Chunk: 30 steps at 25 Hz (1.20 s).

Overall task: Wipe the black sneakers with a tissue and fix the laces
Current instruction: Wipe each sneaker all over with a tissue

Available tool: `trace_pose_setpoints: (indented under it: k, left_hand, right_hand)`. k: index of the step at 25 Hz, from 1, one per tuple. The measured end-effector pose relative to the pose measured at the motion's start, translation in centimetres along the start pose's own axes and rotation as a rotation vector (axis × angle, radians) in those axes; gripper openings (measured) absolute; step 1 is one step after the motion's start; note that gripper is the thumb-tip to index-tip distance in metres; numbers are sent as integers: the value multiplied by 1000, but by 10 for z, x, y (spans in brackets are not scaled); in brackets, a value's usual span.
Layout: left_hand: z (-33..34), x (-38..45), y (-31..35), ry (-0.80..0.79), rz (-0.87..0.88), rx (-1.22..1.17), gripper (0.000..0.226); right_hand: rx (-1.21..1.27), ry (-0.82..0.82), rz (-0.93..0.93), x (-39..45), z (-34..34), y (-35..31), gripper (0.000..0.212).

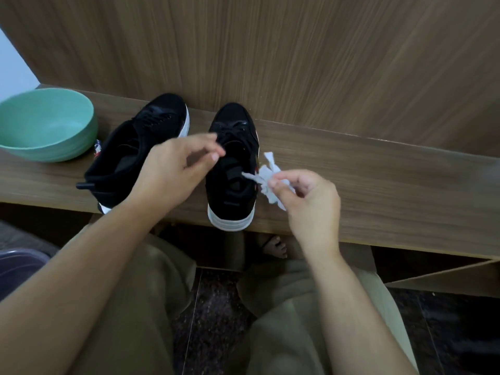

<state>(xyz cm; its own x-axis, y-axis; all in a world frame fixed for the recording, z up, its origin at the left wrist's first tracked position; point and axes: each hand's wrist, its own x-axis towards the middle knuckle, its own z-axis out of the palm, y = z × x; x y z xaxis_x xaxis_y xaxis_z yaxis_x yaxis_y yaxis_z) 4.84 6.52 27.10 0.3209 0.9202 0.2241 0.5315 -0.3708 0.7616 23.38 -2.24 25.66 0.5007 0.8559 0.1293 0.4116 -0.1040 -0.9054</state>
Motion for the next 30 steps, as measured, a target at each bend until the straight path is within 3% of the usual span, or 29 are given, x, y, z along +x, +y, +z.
trace_pose_setpoints:
  k: [3, 5, 8, 10, 13, 17, 23, 27, 28, 30]
  left_hand:
    - [1, -22, -2, -113, -135, -22, 15]
    - [4, -26, 0, -168, -197, -151, 17]
    - [7, -26, 0, -227, -258, -267, 43]
    - [7, -23, 0, -265, -248, -255, 44]
    - [8, -20, -7, -277, -224, -218, 43]
    - [9, -19, -9, -267, -251, -253, 40]
    - [10, -16, -4, -263, -249, -173, 42]
    - [10, -13, -4, -273, -245, -239, 41]
    - [11, -13, -5, -274, -246, -266, 40]
    - [11, -12, -6, -283, -244, -292, 40]
  right_hand:
    - [420, 192, 308, -22, 12, 6, 14]
    - [487, 233, 316, -34, 25, 2, 28]
    - [162, 155, 223, -56, 51, -5, 50]
    - [-69, 92, 104, -77, 79, -5, 59]
    - [-254, 130, -20, -76, 99, 17, 69]
    - [-358, 208, 327, -38, 78, 34, 54]
    - [-153, 151, 358, -69, 79, 5, 37]
    - [-150, 163, 335, -64, 87, 8, 37]
    - [-93, 160, 367, -59, 87, 10, 36]
    - [263, 172, 410, -38, 79, 9, 32]
